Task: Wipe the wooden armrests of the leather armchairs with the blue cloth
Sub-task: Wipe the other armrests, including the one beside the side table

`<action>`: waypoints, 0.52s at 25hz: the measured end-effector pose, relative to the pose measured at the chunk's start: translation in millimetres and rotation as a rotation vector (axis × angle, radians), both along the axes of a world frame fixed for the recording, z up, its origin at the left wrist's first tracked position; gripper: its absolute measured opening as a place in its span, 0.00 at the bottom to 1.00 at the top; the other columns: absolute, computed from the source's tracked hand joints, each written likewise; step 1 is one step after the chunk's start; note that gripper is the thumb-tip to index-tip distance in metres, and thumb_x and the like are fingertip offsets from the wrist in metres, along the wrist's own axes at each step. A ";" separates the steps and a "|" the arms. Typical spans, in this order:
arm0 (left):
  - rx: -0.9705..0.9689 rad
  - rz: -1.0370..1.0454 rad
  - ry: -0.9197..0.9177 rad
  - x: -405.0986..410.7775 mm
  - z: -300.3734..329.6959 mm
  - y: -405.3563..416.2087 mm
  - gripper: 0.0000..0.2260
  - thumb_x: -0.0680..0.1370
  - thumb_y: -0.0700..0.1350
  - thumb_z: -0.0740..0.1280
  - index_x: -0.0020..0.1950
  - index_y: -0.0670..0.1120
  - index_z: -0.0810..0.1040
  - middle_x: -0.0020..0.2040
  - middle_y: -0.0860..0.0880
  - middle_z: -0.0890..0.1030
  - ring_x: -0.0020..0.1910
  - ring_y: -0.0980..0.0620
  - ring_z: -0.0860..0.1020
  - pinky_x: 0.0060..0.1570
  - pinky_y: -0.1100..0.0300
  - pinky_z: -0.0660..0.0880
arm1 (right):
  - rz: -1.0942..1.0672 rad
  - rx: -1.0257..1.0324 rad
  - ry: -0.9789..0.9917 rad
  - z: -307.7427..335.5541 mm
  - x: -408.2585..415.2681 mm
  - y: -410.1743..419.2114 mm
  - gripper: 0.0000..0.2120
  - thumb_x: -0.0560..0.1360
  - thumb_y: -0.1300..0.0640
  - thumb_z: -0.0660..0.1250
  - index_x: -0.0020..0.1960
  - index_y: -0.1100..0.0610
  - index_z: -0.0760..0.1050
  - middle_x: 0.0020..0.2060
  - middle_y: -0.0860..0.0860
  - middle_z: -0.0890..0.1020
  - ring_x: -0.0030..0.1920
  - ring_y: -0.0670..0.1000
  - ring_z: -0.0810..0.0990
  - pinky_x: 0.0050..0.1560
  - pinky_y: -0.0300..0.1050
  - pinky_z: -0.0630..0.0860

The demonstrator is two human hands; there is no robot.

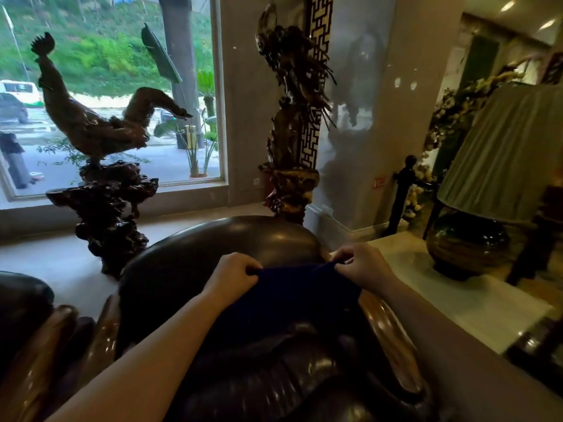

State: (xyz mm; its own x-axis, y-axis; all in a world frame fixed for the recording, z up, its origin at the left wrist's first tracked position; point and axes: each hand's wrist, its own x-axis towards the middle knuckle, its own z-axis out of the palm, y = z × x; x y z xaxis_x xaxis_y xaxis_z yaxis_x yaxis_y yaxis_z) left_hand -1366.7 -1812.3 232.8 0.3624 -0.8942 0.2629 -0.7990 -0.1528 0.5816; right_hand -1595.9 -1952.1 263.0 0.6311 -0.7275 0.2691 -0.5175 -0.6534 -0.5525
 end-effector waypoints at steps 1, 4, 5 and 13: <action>0.018 -0.023 0.016 -21.6 -2.3 -10.6 0.09 0.70 0.38 0.69 0.45 0.51 0.83 0.38 0.59 0.79 0.37 0.64 0.78 0.43 0.70 0.74 | -0.007 0.004 0.016 -2.7 -22.4 -8.5 0.05 0.68 0.58 0.70 0.39 0.47 0.81 0.33 0.43 0.81 0.38 0.43 0.80 0.40 0.39 0.77; 0.028 -0.046 0.037 -79.0 -5.9 -40.7 0.08 0.71 0.37 0.69 0.46 0.48 0.83 0.40 0.56 0.80 0.39 0.61 0.78 0.42 0.68 0.74 | -0.028 0.012 0.044 -9.2 -80.0 -35.3 0.05 0.68 0.58 0.69 0.40 0.49 0.81 0.36 0.46 0.81 0.39 0.46 0.80 0.42 0.44 0.79; 0.030 -0.045 0.037 -95.0 -7.1 -50.9 0.08 0.71 0.37 0.68 0.47 0.47 0.83 0.41 0.55 0.80 0.40 0.61 0.78 0.41 0.69 0.73 | -0.035 0.021 0.042 -12.0 -96.1 -44.8 0.05 0.68 0.59 0.69 0.39 0.49 0.80 0.36 0.46 0.81 0.39 0.46 0.80 0.41 0.44 0.79; 0.065 -0.053 0.060 -167.6 -24.9 -168.8 0.08 0.72 0.37 0.67 0.50 0.44 0.82 0.48 0.47 0.83 0.45 0.55 0.80 0.50 0.58 0.79 | -0.055 0.078 0.062 -48.0 -165.8 -163.9 0.12 0.69 0.59 0.68 0.35 0.42 0.74 0.37 0.43 0.79 0.42 0.46 0.79 0.41 0.45 0.79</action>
State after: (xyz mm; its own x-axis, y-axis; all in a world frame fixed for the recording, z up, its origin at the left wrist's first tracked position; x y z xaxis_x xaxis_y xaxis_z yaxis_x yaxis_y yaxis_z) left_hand -1534.3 -1981.1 207.9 0.3276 -0.9269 0.1832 -0.7709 -0.1502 0.6190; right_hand -1761.7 -2116.0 215.0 0.6033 -0.7787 0.1720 -0.5860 -0.5792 -0.5666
